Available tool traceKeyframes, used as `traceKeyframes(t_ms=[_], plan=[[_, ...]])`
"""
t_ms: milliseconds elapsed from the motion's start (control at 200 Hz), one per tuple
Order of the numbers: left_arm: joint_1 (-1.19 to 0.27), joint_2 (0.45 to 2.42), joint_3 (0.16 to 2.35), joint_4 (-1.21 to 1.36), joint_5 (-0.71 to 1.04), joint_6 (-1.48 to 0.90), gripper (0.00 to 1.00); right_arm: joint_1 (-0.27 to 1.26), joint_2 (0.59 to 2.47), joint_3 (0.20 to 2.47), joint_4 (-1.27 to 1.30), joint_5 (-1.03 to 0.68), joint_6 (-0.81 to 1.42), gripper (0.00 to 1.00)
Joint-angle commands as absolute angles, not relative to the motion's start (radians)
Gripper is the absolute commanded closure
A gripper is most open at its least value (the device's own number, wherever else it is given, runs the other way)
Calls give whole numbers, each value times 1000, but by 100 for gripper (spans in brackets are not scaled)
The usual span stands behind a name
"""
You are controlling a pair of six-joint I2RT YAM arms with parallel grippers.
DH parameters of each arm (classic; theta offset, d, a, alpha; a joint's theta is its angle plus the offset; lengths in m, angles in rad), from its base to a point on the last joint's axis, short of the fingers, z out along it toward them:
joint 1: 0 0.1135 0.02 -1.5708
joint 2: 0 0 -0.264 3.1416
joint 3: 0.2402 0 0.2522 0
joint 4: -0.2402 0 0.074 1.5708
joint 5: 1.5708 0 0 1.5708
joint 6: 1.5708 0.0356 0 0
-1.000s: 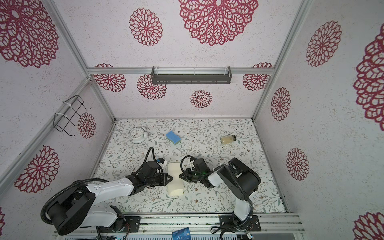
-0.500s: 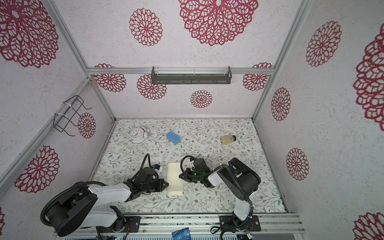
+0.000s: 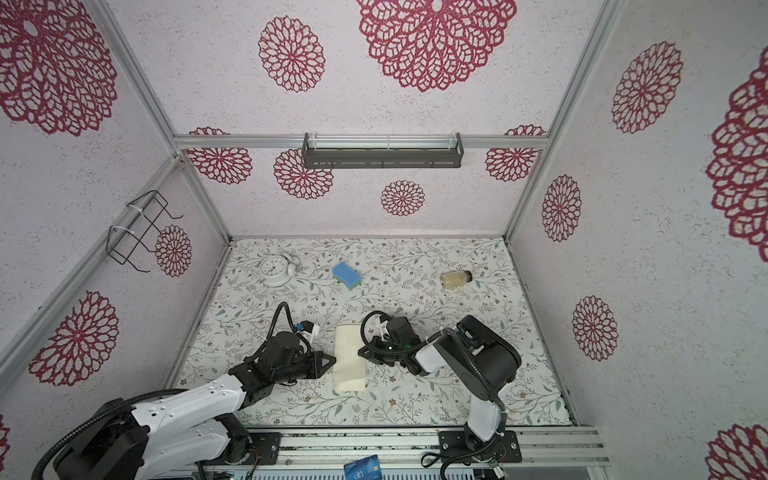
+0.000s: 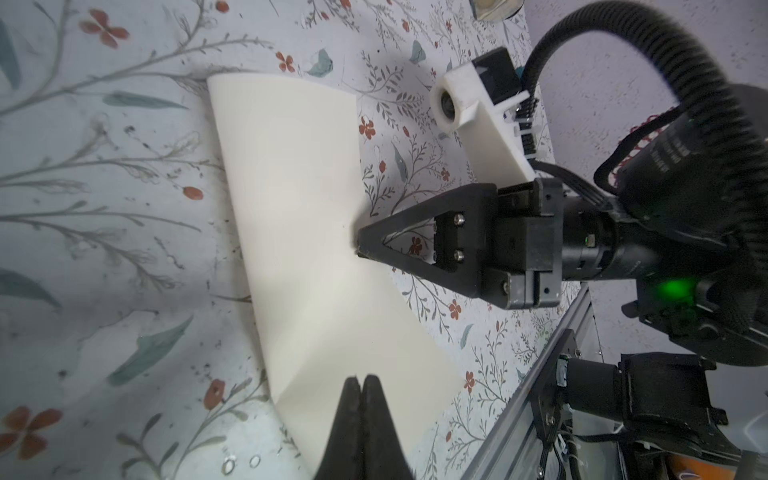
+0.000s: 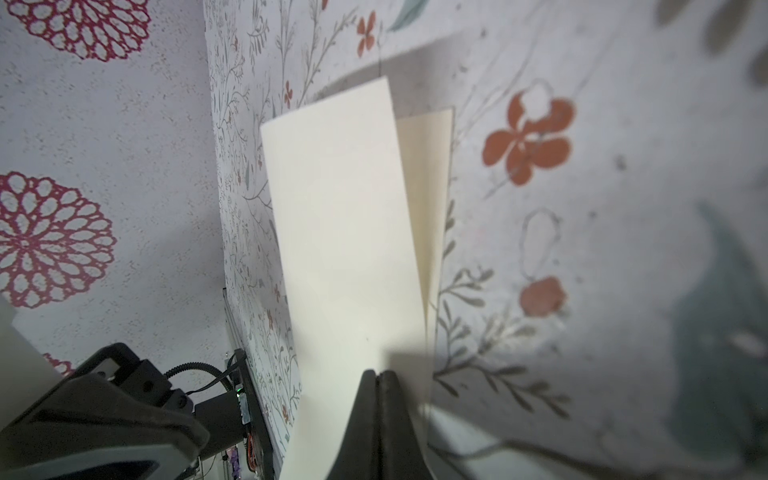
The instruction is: Fold a paper plane with a square sheet of paper (fold left side to right side)
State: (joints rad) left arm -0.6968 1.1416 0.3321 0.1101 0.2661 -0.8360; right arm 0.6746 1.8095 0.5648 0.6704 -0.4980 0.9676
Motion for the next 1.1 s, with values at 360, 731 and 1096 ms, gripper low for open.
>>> traceKeyframes(t_ms=[360,731,1096], plan=[[-772,1330,249,279,251,-878,100,679,1889,526,430,-390,943,100],[-762,1169,185,144,206,-879,100,677,1901,534,430,-390,936,100],[-612,987,338,-64,227,-783,100,659,1895,637,261,-372,772,100]])
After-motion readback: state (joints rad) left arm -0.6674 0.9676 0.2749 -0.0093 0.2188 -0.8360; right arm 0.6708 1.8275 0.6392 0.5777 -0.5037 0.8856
